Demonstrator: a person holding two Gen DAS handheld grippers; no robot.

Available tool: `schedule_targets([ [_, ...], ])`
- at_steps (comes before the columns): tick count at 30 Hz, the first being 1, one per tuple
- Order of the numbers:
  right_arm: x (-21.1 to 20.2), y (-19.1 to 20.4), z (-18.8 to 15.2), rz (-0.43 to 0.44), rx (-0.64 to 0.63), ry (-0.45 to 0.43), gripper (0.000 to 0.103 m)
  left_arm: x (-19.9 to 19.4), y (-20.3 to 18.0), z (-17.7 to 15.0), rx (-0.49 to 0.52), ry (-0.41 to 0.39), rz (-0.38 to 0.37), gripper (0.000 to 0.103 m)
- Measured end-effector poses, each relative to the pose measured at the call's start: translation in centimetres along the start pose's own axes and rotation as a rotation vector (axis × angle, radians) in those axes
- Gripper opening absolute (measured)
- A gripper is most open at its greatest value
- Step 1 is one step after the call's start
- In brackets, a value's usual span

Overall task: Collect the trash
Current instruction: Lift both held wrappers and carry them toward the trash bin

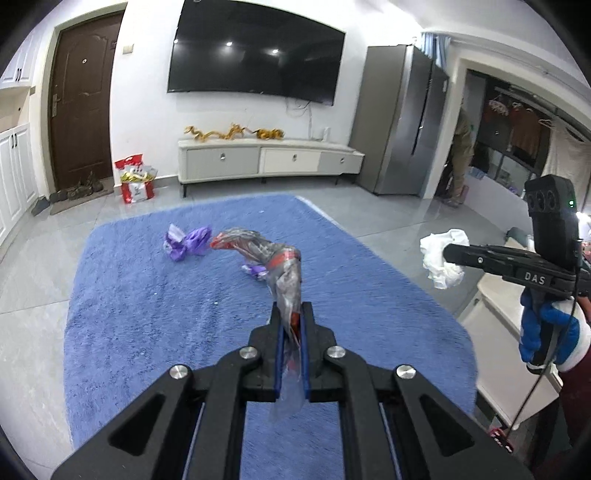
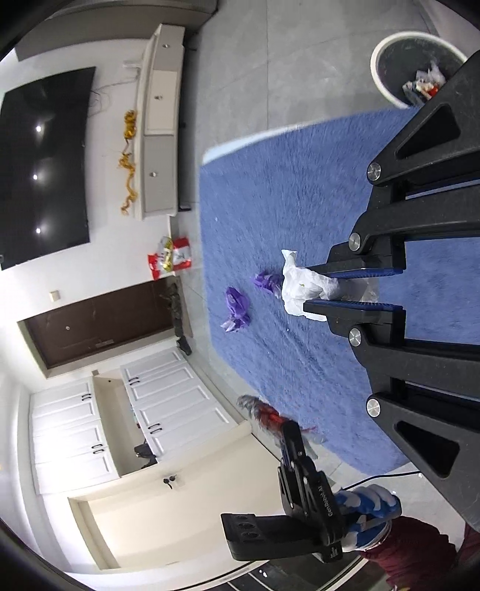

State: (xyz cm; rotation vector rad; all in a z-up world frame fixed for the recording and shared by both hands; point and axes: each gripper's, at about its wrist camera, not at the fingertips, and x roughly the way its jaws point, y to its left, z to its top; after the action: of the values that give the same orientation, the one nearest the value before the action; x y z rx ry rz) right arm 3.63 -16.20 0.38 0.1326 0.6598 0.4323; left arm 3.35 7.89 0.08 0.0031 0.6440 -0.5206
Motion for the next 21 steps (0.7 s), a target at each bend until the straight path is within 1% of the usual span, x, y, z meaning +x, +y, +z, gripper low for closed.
schedule_targets([
  [3, -2.2, -0.1, -0.4, -0.031, -0.004, -0.027, 0.010, -1.0, -1.0, -0.3, 0.018, -0.012, -0.025, 0.007],
  [6, -3.6, -0.4, -0.4, -0.053, -0.002, -0.050, 0.010, -1.4, -2.0, -0.3, 0.039, -0.014, -0.045, 0.007],
  [12, -5.7, -1.9, -0.4, -0.092, 0.012, -0.087, 0.010, -0.9, -3.9, 0.1, 0.072, -0.010, -0.072, 0.007],
  [17, -6.6, -2.7, -0.7, -0.123, 0.003, -0.095, 0.010, -0.2, -6.0, 0.5, 0.123, 0.003, -0.051, 0.007],
  [21, -7.3, -3.6, -1.1, -0.155, -0.005, -0.092, 0.010, 0.5, -8.4, 0.8, 0.187, 0.013, -0.029, 0.007],
])
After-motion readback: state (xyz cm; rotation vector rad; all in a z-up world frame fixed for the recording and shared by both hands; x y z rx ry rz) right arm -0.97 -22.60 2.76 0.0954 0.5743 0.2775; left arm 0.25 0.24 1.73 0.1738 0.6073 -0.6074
